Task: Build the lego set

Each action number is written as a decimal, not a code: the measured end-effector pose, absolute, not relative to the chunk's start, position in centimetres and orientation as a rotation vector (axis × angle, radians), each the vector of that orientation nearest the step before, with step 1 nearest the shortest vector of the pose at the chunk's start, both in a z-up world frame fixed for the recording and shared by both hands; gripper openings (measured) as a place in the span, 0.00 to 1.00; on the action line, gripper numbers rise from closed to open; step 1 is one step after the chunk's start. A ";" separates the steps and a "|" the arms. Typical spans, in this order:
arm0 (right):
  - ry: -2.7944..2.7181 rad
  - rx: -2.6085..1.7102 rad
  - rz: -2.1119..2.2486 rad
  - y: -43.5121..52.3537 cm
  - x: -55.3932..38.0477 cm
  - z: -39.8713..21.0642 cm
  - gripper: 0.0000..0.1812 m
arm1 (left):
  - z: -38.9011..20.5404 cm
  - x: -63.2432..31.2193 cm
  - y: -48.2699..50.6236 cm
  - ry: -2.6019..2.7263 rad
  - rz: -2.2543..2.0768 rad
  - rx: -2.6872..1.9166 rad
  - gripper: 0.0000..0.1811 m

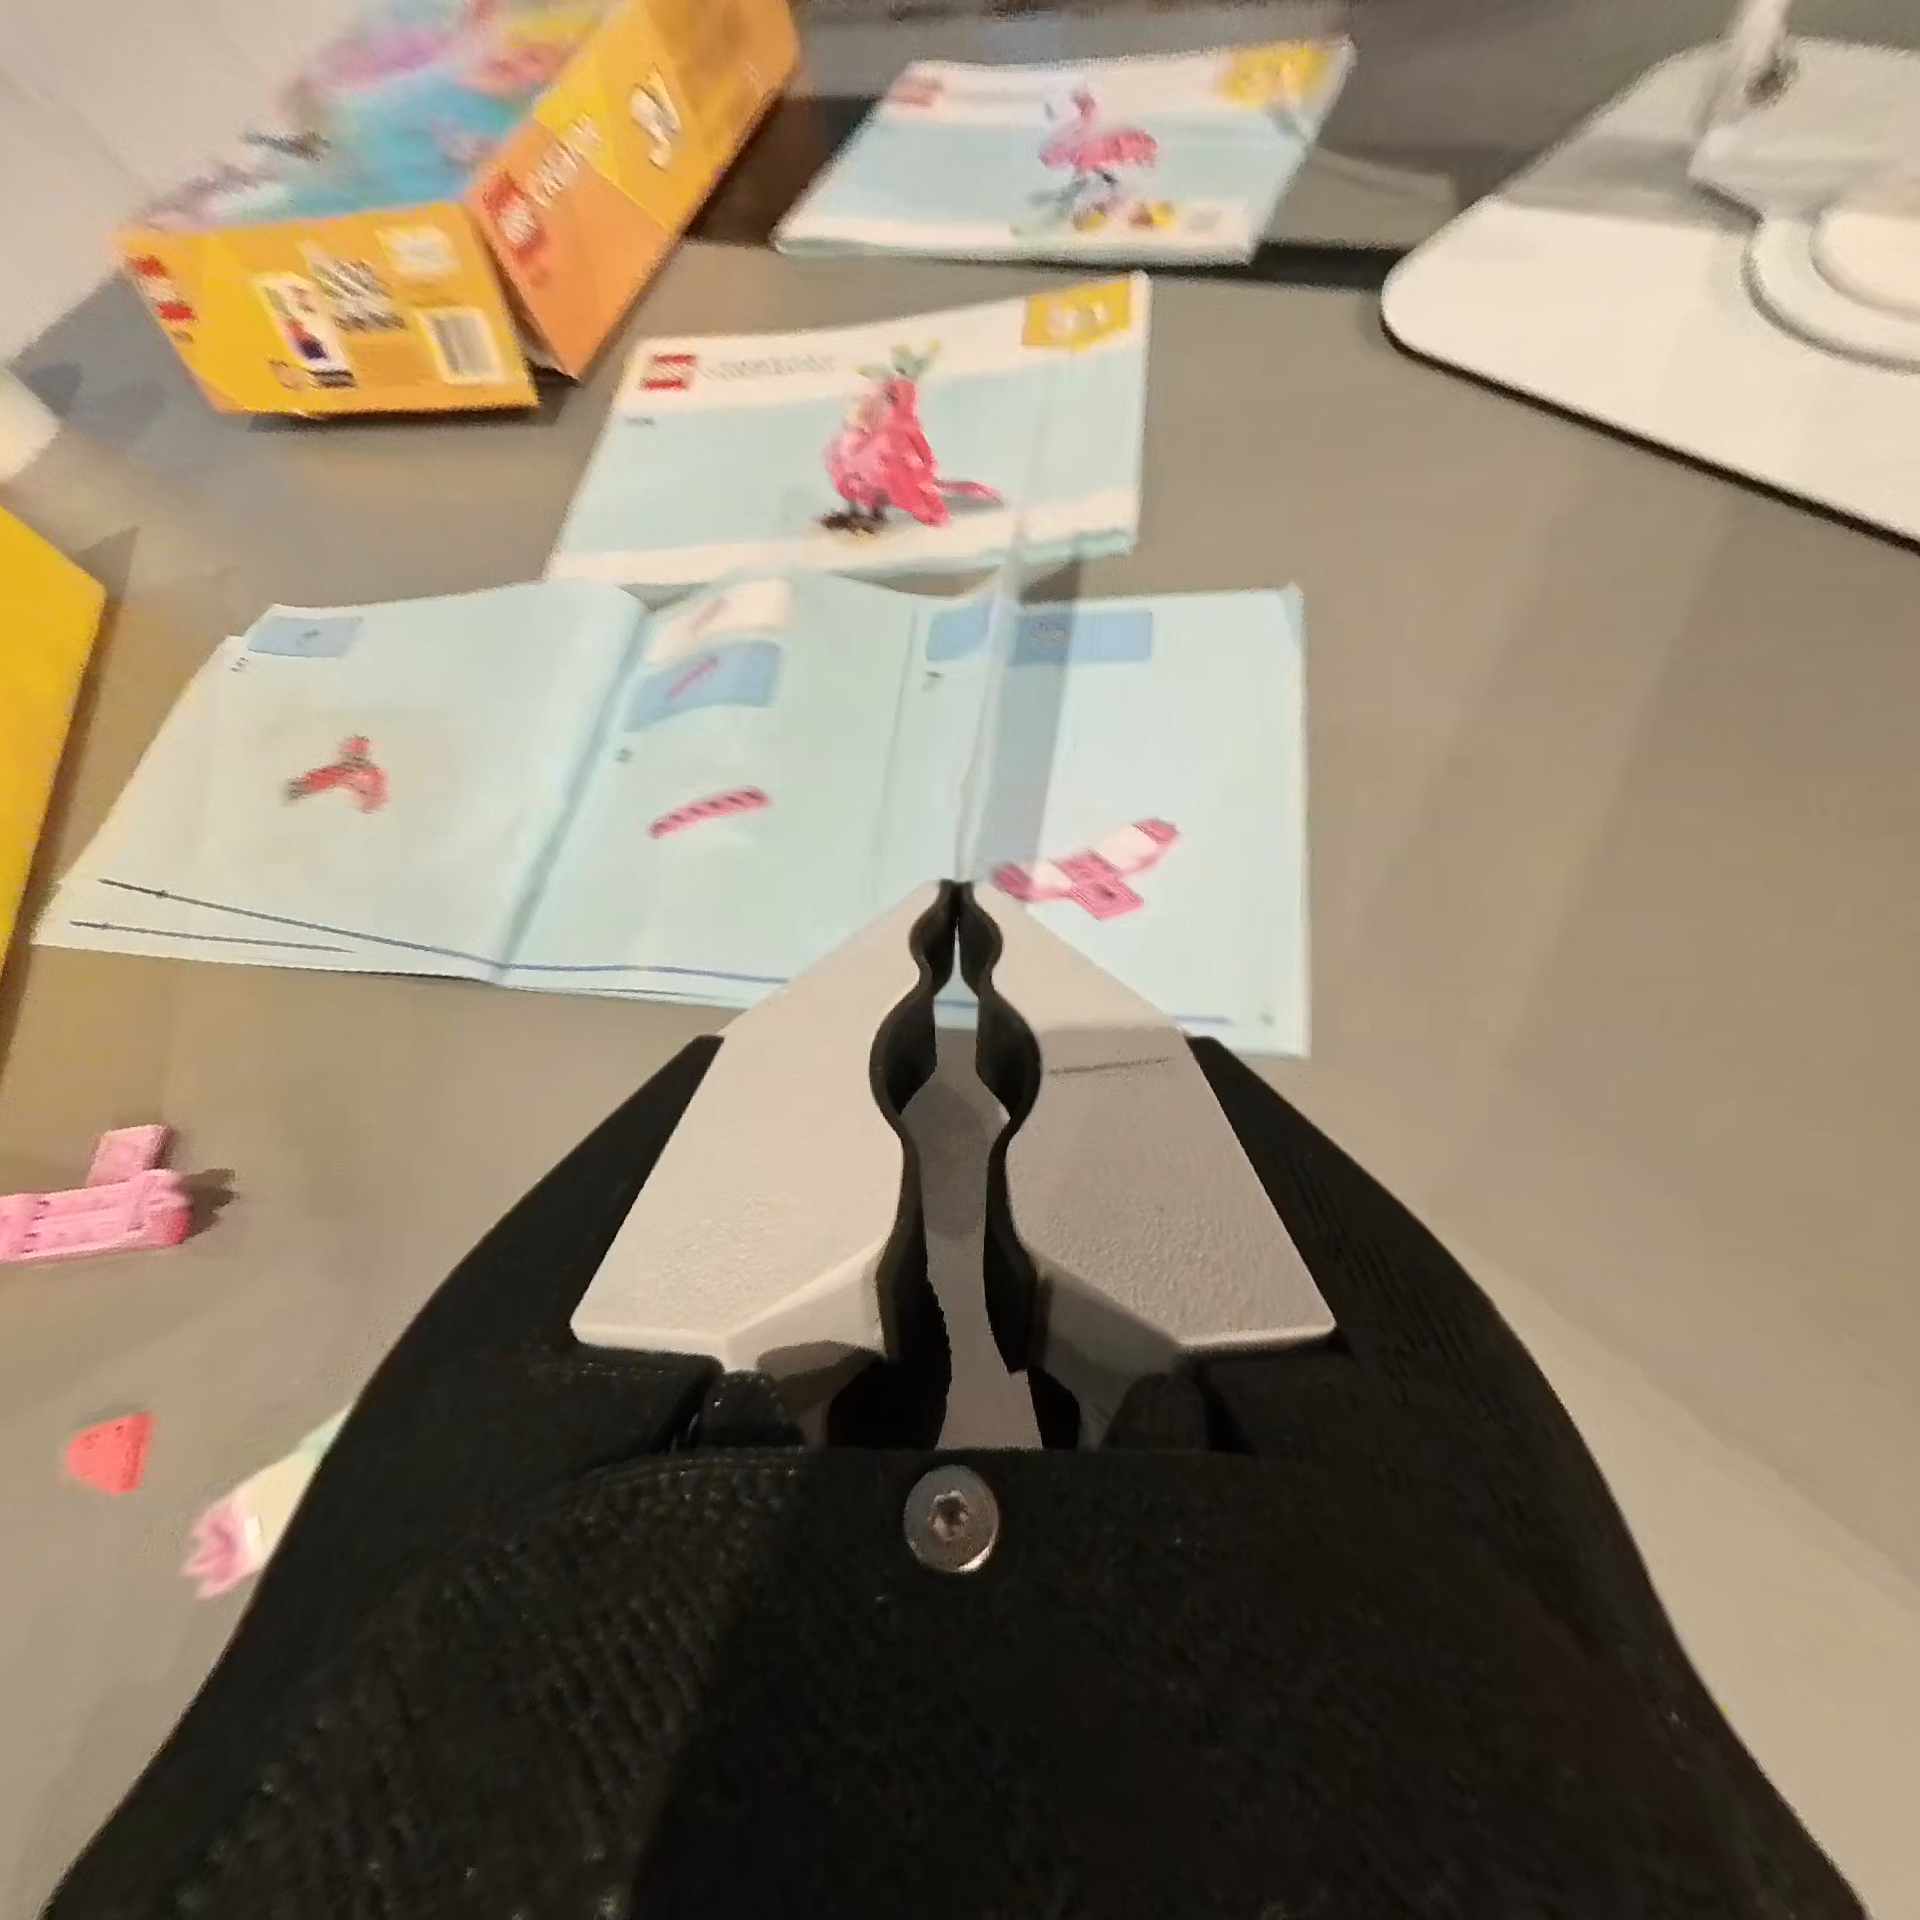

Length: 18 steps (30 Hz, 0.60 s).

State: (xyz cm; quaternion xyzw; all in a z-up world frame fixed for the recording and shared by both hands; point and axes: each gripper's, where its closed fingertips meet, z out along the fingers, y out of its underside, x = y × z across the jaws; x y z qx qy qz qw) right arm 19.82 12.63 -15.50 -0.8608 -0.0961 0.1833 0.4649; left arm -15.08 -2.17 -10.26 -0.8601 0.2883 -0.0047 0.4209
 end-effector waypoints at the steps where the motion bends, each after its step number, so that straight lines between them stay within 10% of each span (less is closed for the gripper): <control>1: -0.257 -2.082 0.481 12.5 18.5 -14.7 0.00 | -10.3 -15.1 -2.2 0.724 -0.010 -2.155 0.16; 15: -0.902 -2.061 0.730 6.7 -5.1 -15.8 0.00 | -8.9 -14.8 -2.3 0.677 -0.124 -2.088 0.13; 18: -0.870 -2.061 0.873 6.0 -5.7 -15.3 0.14 | -8.8 -14.7 -2.3 0.669 -0.162 -2.084 0.13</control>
